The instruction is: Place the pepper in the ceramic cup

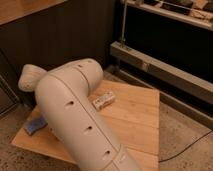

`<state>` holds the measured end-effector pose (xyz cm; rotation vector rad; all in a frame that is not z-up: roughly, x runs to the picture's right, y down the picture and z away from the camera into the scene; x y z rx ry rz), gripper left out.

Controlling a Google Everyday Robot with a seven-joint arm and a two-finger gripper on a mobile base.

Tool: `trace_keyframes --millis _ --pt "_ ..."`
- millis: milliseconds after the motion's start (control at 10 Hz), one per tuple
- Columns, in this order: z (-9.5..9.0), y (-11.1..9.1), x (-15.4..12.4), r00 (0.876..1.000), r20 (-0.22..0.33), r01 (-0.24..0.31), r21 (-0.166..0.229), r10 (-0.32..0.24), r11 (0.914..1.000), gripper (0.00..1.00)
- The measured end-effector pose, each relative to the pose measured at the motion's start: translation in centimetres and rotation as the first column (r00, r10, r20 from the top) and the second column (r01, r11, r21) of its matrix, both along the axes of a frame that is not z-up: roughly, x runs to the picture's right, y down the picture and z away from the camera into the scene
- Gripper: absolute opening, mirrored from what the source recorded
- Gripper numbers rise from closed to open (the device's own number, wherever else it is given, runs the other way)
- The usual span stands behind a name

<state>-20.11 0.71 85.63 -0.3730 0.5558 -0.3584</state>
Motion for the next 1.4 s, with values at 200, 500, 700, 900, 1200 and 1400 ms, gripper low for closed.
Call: trace_keyframes --millis 200,500,700,900,1200,1400 --pt "-0.2 -0.2 -0.1 1.0 0.002 -0.011 0.003 0.011 0.9999 0.8" --pt "-0.7 -0.9 -0.2 0.997 0.022 -0.077 0.009 0.076 0.997 0.8" --pt "-1.7 -2.2 -0.3 0.982 0.062 -0.18 0.016 0.178 0.9836 0.8" --pt "-3.0 -4.1 0.0 0.942 0.119 -0.318 0.017 0.314 0.9478 0.8" --pt "-4.7 -6.4 2.8 0.832 0.181 -0.533 0.001 0.524 0.8463 0.8" --pt "-5.5 -7.2 5.8 0.742 0.196 -0.653 -0.008 0.642 0.7572 0.8"
